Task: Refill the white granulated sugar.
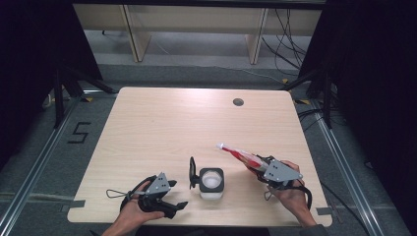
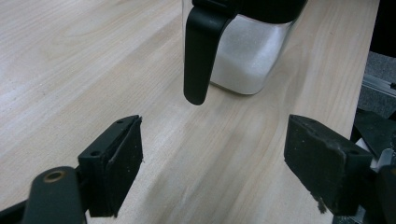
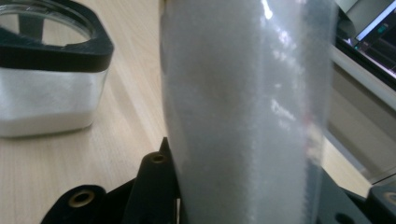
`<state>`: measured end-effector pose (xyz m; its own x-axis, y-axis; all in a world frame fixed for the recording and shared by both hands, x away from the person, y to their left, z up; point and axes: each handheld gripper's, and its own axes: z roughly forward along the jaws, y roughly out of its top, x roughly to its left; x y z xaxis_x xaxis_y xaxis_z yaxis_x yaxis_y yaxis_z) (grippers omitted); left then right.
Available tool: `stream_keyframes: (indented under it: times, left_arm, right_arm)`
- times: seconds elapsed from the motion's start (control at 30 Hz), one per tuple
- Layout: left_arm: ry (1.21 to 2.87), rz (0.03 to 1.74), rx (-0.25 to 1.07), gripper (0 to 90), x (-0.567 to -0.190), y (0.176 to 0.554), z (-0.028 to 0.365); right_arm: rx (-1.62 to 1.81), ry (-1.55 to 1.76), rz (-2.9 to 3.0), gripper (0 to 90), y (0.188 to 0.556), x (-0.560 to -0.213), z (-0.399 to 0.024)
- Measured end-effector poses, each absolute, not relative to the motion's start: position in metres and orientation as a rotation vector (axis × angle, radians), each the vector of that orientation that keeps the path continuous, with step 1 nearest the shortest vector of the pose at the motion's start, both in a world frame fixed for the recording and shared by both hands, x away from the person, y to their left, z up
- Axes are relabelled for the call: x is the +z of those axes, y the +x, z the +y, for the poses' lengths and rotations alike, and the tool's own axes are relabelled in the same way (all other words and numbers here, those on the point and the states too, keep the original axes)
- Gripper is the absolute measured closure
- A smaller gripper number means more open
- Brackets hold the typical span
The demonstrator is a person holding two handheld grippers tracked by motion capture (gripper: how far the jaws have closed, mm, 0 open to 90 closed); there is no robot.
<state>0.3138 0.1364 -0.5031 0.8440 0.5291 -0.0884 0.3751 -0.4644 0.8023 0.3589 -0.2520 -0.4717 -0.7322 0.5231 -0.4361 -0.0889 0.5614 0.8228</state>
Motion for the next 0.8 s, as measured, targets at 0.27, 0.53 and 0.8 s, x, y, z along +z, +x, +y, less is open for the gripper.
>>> stream_keyframes:
  times: [0.27,0.53,0.8]
  left_arm:
    - [2.117,0.623,0.24,19.2,-0.503,0.315,0.137]
    - [2.116,0.638,0.249,19.2,-0.502,0.316,0.139]
    - [2.108,0.663,0.248,19.2,-0.502,0.314,0.139]
  right_arm:
    - [1.27,0.46,2.117,69.0,0.376,-0.481,-0.259]
    - [1.301,0.569,2.118,68.9,0.377,-0.48,-0.266]
    - [1.323,0.637,2.108,68.6,0.371,-0.481,-0.275]
